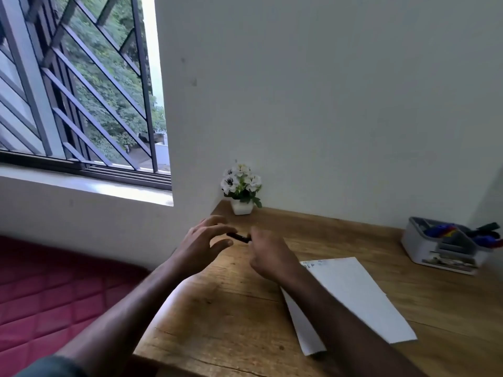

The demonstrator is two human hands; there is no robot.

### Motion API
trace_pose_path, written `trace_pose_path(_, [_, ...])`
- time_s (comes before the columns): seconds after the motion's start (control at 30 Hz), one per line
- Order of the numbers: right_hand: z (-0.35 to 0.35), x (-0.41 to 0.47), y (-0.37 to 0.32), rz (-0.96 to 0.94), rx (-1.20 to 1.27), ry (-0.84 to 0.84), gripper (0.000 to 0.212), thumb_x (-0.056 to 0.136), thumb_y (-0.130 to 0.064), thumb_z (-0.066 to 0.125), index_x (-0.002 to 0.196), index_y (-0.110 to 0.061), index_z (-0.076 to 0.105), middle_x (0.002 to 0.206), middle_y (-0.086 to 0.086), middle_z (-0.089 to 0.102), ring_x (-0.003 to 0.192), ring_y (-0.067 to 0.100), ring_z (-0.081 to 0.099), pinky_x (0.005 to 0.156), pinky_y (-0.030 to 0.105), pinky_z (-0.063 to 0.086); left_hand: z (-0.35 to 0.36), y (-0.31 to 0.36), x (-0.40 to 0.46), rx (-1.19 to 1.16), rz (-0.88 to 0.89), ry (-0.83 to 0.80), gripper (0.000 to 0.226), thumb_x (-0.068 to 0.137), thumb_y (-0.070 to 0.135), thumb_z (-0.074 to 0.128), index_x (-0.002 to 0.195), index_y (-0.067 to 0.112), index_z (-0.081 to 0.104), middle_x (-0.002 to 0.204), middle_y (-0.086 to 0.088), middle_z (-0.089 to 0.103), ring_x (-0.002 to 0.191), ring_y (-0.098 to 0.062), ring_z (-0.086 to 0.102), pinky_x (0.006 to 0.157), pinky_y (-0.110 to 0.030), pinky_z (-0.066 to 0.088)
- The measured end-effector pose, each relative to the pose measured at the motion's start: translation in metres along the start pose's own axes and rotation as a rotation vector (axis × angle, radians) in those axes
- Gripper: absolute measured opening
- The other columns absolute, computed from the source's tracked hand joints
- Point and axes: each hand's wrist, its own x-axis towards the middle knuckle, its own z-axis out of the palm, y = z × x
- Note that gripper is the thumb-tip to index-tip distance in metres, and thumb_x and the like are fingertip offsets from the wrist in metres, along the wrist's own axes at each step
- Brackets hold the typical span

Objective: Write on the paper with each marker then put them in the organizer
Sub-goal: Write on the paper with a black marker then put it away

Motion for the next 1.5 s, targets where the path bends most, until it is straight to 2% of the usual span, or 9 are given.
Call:
trace_pose_path(0.13, [-0.015, -0.018, 0.041, -0.126, -0.091, 0.124, 0.023, 0.103, -0.036, 0.044, 0.106, -0.023, 0.063, 0.100, 0.001, 0.069, 0.089, 0.023, 0.063, 0.073, 0.037, 0.050, 0.021, 0.032, 0.016, -0.092, 0.066, -0.021, 0.013, 0.091, 0.029, 0.067, 0.102, 0.030, 0.072, 0.096, 0.015, 0.069, 0.087, -0.006, 0.061, 0.076, -0.036, 0.054])
trace_pose_path(0.47, [-0.039, -0.048, 0.142, -0.200, -0.218, 0.368, 0.029, 0.100, -0.052, 0.042, 0.099, -0.032, 0.065, 0.086, -0.009, 0.070, 0.078, 0.013, 0.064, 0.062, 0.030, 0.040, 0.077, 0.089, 0.045, -0.194, 0.174, -0.222, 0.015, 0.098, 0.023, 0.055, 0.100, 0.028, 0.068, 0.088, 0.014, 0.067, 0.078, -0.006, 0.060, 0.067, -0.029, 0.048])
trace_pose_path(0.63, [-0.053, -0.057, 0.187, -0.223, 0.240, 0.491, 0.051, 0.097, 0.002, 0.050, 0.132, -0.035, 0.055, 0.104, -0.011, 0.067, 0.089, 0.001, 0.063, 0.080, 0.017, 0.047, 0.101, 0.094, 0.065, -0.286, -0.012, -0.262, 0.025, 0.104, 0.033, 0.039, 0.082, 0.030, 0.048, 0.073, 0.007, 0.053, 0.062, -0.006, 0.045, 0.059, -0.028, 0.036])
trace_pose_path(0.77, [-0.051, -0.050, 0.200, -0.143, 0.613, 0.622, 0.042, 0.101, -0.002, 0.049, 0.114, -0.039, 0.065, 0.089, -0.006, 0.066, 0.068, 0.013, 0.065, 0.064, 0.031, 0.054, 0.123, 0.103, 0.081, -0.234, -0.010, -0.354, 0.026, 0.102, 0.028, 0.044, 0.082, 0.016, 0.053, 0.073, 0.006, 0.049, 0.062, -0.006, 0.041, 0.060, -0.027, 0.033])
trace_pose_path(0.9, [-0.054, -0.049, 0.200, -0.028, 1.341, 0.458, 0.031, 0.086, -0.003, 0.049, 0.113, -0.009, 0.063, 0.105, 0.010, 0.072, 0.091, 0.023, 0.072, 0.074, 0.033, 0.057, 0.140, 0.099, 0.090, -0.142, 0.061, -0.348, 0.012, 0.094, 0.030, 0.059, 0.089, 0.020, 0.063, 0.082, 0.011, 0.054, 0.074, -0.002, 0.047, 0.064, -0.022, 0.035])
trace_pose_path(1.0, [-0.054, -0.049, 0.199, -0.049, 1.175, 0.509, 0.019, 0.083, 0.000, 0.058, 0.100, -0.005, 0.051, 0.090, 0.017, 0.070, 0.082, 0.024, 0.069, 0.068, 0.030, 0.053, 0.148, 0.089, 0.093, -0.049, 0.069, -0.335, 0.010, 0.088, 0.036, 0.064, 0.090, 0.027, 0.067, 0.087, 0.012, 0.060, 0.080, -0.004, 0.052, 0.070, -0.029, 0.043])
trace_pose_path(1.17, [-0.034, -0.045, 0.197, 0.191, 0.994, 0.440, 0.043, 0.100, -0.053, 0.045, 0.097, -0.016, 0.068, 0.080, 0.007, 0.065, 0.068, 0.009, 0.054, 0.059, 0.022, 0.041, 0.147, 0.085, 0.095, -0.064, 0.073, -0.345, 0.023, 0.082, 0.049, 0.064, 0.089, 0.027, 0.069, 0.086, 0.011, 0.063, 0.083, -0.007, 0.057, 0.074, -0.032, 0.048])
trace_pose_path(1.37, [-0.026, -0.046, 0.199, 0.202, 0.789, 0.372, 0.013, 0.086, -0.001, 0.067, 0.081, -0.012, 0.071, 0.085, -0.007, 0.072, 0.084, 0.008, 0.066, 0.070, 0.021, 0.049, 0.145, 0.083, 0.095, -0.062, 0.083, -0.388, 0.061, 0.057, 0.078, 0.055, 0.092, 0.030, 0.068, 0.086, 0.014, 0.060, 0.083, -0.006, 0.057, 0.075, -0.034, 0.050])
trace_pose_path(1.5, [-0.025, -0.045, 0.193, 0.239, 0.744, 0.349, 0.021, 0.075, 0.004, 0.065, 0.059, -0.005, 0.057, 0.060, 0.000, 0.060, 0.057, 0.007, 0.053, 0.053, 0.022, 0.039, 0.149, 0.079, 0.096, -0.076, 0.064, -0.378, 0.062, 0.053, 0.080, 0.057, 0.091, 0.032, 0.066, 0.085, 0.016, 0.059, 0.083, -0.004, 0.057, 0.077, -0.036, 0.051])
